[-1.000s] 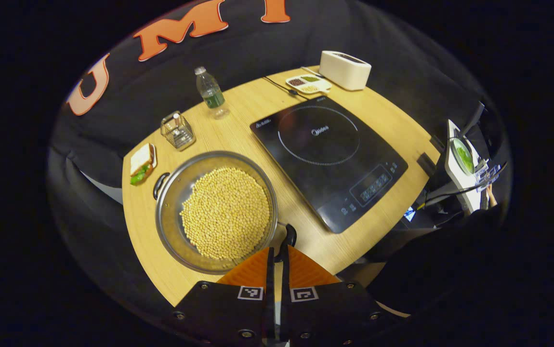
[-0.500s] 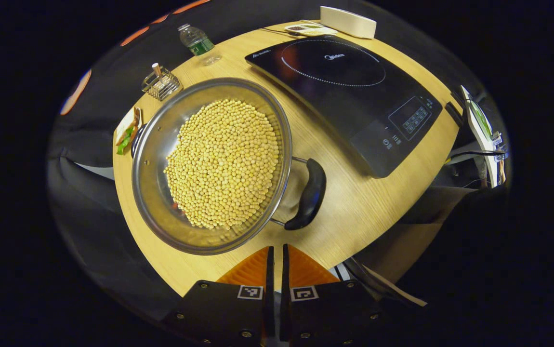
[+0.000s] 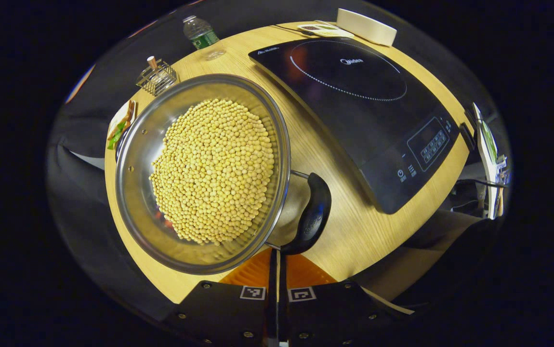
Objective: First push the handle of the pot to place it horizontally, then grasp the pot with both hands and set it on the induction cooktop.
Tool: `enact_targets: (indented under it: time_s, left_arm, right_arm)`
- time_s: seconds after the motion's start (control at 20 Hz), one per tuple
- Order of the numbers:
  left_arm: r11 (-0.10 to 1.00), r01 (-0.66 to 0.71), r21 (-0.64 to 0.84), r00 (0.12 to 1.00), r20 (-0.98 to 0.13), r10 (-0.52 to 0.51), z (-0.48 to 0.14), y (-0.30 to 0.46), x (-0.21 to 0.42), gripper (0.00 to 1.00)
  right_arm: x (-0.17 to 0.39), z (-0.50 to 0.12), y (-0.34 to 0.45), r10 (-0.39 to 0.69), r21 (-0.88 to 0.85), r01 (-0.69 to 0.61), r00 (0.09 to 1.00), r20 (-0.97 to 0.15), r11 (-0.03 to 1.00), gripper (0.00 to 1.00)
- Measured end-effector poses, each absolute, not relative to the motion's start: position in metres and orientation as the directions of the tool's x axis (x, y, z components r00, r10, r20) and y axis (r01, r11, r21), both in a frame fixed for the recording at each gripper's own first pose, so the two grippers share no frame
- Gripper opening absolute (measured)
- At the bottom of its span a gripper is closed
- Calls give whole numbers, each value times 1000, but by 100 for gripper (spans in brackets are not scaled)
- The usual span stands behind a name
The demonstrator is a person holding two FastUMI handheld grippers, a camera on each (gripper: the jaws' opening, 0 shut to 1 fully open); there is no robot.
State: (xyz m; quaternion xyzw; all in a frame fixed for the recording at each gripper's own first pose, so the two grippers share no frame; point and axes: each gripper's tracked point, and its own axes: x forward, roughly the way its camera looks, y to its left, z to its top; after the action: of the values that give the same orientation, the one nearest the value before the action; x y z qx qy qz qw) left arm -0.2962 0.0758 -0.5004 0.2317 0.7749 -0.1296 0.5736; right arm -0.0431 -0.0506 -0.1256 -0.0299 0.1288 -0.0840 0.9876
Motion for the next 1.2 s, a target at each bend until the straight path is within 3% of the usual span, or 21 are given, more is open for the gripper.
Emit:
enact_targets:
  time_s: [0.3, 0.9, 1.2]
  left_arm:
    - [911, 406, 72, -227, -958, 176, -518, 57, -272, 1]
    - [930, 328, 166, -160, -960, 228, -543, 19, -231, 1]
    - [921, 378, 90, -152, -976, 158, -551, 0, -213, 1]
  right_arm:
    - [-42, -135, -73, -169, -68, 156, 953, -253, 985, 95]
    - [-20, -175, -104, -75, -25, 70, 951, -299, 997, 95]
    - [-29, -168, -103, -157, -85, 138, 942, -296, 987, 95]
